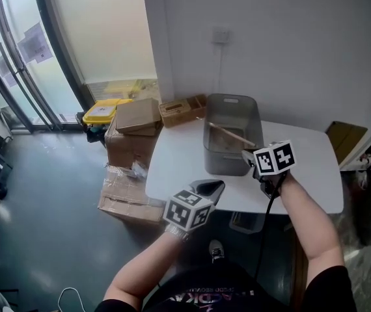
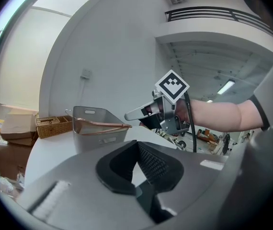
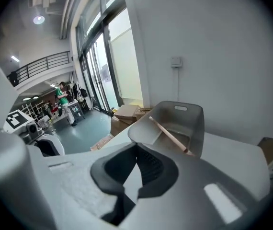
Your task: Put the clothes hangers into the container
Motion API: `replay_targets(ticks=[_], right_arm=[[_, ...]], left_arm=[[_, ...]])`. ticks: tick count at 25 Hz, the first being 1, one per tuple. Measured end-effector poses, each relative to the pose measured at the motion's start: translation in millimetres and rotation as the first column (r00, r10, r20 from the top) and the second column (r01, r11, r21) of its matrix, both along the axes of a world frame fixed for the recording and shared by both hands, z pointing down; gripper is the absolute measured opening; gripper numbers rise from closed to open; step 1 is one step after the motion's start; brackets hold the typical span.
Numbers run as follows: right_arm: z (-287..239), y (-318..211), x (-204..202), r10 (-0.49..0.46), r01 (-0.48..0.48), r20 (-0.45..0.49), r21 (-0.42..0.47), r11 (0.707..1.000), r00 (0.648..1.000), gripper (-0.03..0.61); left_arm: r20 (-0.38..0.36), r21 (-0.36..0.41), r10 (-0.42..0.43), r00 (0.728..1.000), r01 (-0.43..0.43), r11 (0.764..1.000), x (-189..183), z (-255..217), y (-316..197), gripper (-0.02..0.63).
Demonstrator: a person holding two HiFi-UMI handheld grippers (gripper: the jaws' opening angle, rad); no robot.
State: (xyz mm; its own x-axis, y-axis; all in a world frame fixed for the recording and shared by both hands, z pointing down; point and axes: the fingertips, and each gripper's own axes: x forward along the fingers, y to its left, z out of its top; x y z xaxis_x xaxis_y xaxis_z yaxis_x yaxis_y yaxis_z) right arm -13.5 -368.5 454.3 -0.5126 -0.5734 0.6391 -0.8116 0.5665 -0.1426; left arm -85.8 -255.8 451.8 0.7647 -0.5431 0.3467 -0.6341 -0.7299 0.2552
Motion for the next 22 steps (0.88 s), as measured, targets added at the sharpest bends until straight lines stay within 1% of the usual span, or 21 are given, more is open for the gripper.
replay_targets(ticks=[5, 10, 16, 19, 22], right_arm=[[-4, 49, -1, 0.032, -0.033, 0.06, 0.021, 0.999, 0.998, 0.003], [4, 103, -4, 0.039, -0.043, 0.105, 0.034, 0.999, 0.994, 0.003], [16, 169, -6, 0.061, -0.066, 0.114, 0.036, 0.997, 0.992, 0.003], [18, 194, -7, 0.069, -0.075, 0.132, 0.038, 0.996, 0.989, 0.003], [20, 217, -7, 0.055, -0.063, 0.138, 0.058, 0.996, 0.989, 0.003]], left_arm=[[0.006, -0.013, 0.021, 1.0, -0.021, 1.0, -8, 6, 34, 0.006], [0.005, -0.026, 0.036, 0.999, -0.036, 0.999, -13, 15, 68, 0.006], [-0.017, -0.07, 0.044, 0.999, -0.045, 0.997, -13, 30, 108, 0.005], [-0.025, -0.097, 0.036, 0.999, -0.038, 0.995, -11, 36, 121, 0.006], [-0.024, -0.109, 0.017, 1.0, -0.019, 0.994, -10, 41, 133, 0.005]])
